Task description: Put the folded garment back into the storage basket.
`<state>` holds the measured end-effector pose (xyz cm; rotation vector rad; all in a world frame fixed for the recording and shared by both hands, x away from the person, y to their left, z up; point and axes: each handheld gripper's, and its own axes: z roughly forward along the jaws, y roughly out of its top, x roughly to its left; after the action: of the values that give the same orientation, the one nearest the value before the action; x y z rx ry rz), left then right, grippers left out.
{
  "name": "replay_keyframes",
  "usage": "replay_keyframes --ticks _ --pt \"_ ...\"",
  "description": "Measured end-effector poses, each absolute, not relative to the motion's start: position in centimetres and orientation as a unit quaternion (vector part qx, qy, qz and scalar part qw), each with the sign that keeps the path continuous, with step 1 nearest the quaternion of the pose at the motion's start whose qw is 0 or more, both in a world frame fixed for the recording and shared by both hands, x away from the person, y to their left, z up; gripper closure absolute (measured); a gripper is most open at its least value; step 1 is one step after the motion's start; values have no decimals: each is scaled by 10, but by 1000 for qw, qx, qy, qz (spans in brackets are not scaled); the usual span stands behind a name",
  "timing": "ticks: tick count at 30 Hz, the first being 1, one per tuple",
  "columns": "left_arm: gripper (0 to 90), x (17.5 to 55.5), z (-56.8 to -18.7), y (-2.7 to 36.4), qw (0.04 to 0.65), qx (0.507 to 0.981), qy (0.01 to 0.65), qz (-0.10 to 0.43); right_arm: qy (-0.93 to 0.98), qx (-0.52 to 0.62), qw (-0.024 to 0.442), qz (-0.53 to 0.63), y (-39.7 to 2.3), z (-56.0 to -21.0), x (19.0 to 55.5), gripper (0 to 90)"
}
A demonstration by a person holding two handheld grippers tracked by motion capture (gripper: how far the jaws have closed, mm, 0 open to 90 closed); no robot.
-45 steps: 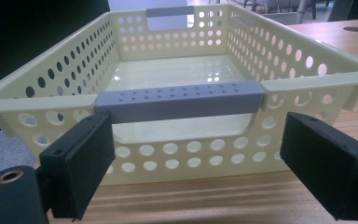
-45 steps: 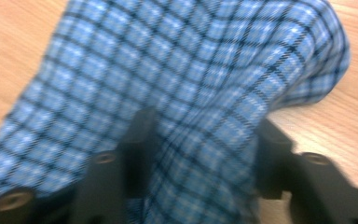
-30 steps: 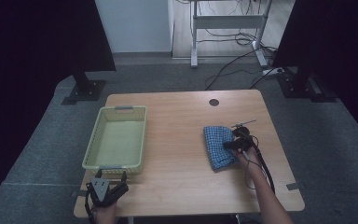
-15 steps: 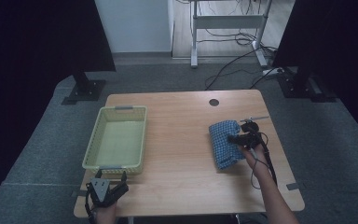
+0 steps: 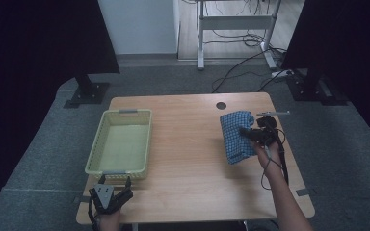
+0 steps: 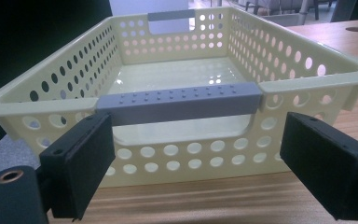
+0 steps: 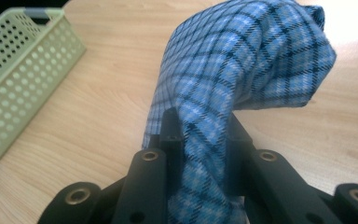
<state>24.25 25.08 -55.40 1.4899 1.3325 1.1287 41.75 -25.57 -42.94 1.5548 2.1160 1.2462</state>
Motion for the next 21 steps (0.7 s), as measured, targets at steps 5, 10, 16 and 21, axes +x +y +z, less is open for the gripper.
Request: replay_keyframes --ticks 5,10,16,21 --pt "101 242 -554 251 411 591 530 448 717 533 123 431 -256 -422 417 756" --pt "100 242 -554 251 413 591 529 447 712 538 125 433 -257 -422 417 755" --pt "100 243 -554 252 417 591 530 443 710 540 119 437 -253 -423 420 756" --pt "100 243 -554 250 411 594 527 448 707 537 117 444 -246 -422 421 755"
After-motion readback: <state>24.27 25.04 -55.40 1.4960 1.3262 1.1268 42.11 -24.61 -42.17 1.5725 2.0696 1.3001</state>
